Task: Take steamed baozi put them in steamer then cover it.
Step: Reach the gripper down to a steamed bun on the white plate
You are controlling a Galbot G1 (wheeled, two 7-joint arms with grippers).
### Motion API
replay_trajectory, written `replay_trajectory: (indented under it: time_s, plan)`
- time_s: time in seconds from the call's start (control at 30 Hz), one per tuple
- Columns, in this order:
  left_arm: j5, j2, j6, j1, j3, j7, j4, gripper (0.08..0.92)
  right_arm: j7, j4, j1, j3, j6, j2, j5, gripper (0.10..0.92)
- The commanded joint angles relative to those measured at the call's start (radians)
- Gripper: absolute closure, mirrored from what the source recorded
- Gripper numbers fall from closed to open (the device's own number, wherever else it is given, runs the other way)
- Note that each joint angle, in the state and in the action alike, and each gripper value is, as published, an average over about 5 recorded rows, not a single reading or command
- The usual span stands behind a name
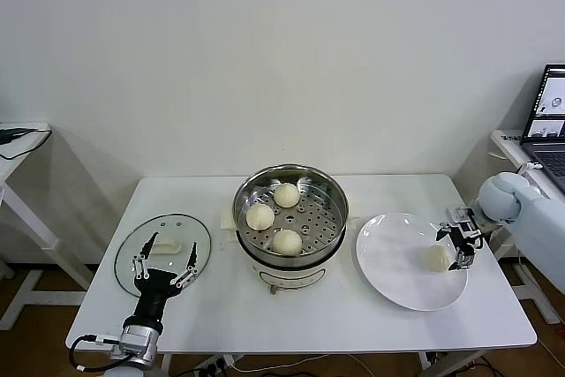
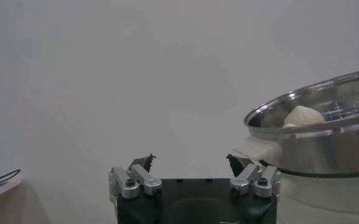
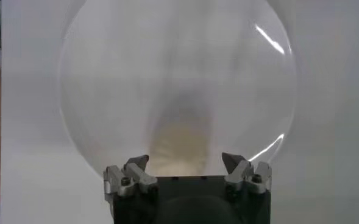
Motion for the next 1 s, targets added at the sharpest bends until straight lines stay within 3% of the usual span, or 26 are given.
replay_trajectory:
  time_s: [0.03, 0.5, 0.77, 1.0]
  plan:
    - [0.001, 0.000, -0.001, -0.001, 0.002, 0.000, 0.003, 0.177, 0.014, -0.031, -0.045, 0.042, 0.007, 0.021, -0.056, 0.203]
    - [0.000, 0.002, -0.002, -0.002, 0.000, 0.002, 0.014, 0.177, 0.018, -0.040, -0.043, 0.041, 0.017, 0.044, -0.063, 0.203]
    - [-0.001, 0.001, -0.001, -0.006, 0.002, 0.002, 0.016, 0.177, 0.016, -0.031, -0.038, 0.041, 0.021, 0.037, -0.052, 0.316]
    - [0.001, 0.000, -0.002, -0.005, 0.005, 0.002, 0.017, 0.177, -0.001, 0.016, 0.013, 0.003, 0.008, -0.012, 0.016, 0.330]
